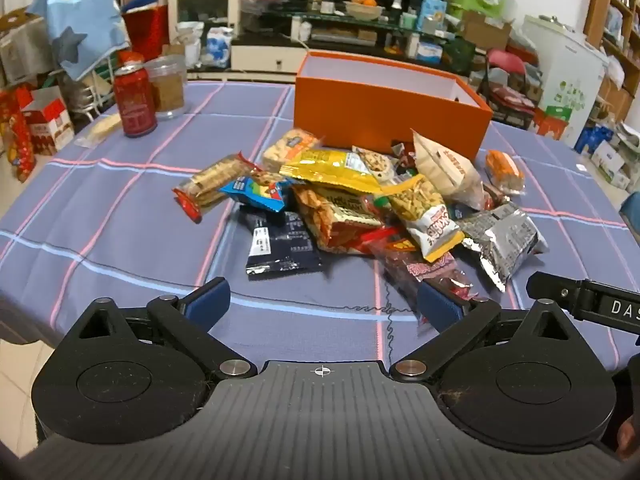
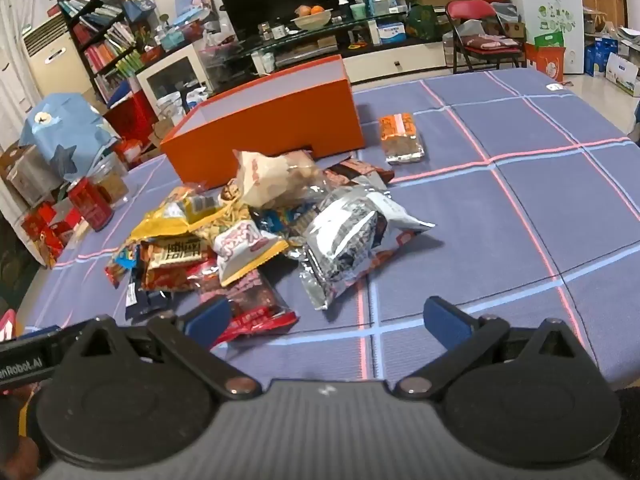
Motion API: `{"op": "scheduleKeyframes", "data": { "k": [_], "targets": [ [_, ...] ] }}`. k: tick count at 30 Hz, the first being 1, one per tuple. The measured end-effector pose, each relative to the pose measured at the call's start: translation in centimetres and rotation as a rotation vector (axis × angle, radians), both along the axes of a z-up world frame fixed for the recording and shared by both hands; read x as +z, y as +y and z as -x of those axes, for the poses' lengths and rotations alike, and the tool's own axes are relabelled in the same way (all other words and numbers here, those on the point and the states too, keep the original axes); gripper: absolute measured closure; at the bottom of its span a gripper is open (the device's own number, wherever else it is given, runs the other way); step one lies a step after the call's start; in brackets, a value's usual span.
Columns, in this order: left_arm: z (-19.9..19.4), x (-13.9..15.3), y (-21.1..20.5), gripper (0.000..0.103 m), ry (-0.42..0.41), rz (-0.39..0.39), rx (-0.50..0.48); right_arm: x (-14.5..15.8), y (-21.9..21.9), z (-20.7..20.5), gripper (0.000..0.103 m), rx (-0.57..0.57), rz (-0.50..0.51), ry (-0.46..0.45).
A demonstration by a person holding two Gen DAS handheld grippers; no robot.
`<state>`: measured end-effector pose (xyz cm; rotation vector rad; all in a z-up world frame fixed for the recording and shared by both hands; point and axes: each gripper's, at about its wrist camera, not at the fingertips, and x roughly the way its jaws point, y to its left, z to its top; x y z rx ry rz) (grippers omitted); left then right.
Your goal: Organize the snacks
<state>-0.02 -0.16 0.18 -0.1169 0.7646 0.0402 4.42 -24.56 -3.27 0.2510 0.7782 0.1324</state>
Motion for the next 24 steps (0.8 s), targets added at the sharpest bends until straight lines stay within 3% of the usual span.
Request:
{"op": "scheduleKeyframes", "data": {
  "k": [14, 24],
  "targets": [
    [0.0, -0.4, 0.3, 0.032, 0.002, 0.010, -0.004, 0.1, 1.0, 0.2, 0.001, -0.007, 0.012, -0.001],
    [-0.5, -1.7, 1.2, 0.030, 0.044, 0.032, 0.016, -2.3, 0.9, -0.2, 0.001, 0.035, 0.012, 0.059]
  ]
}}
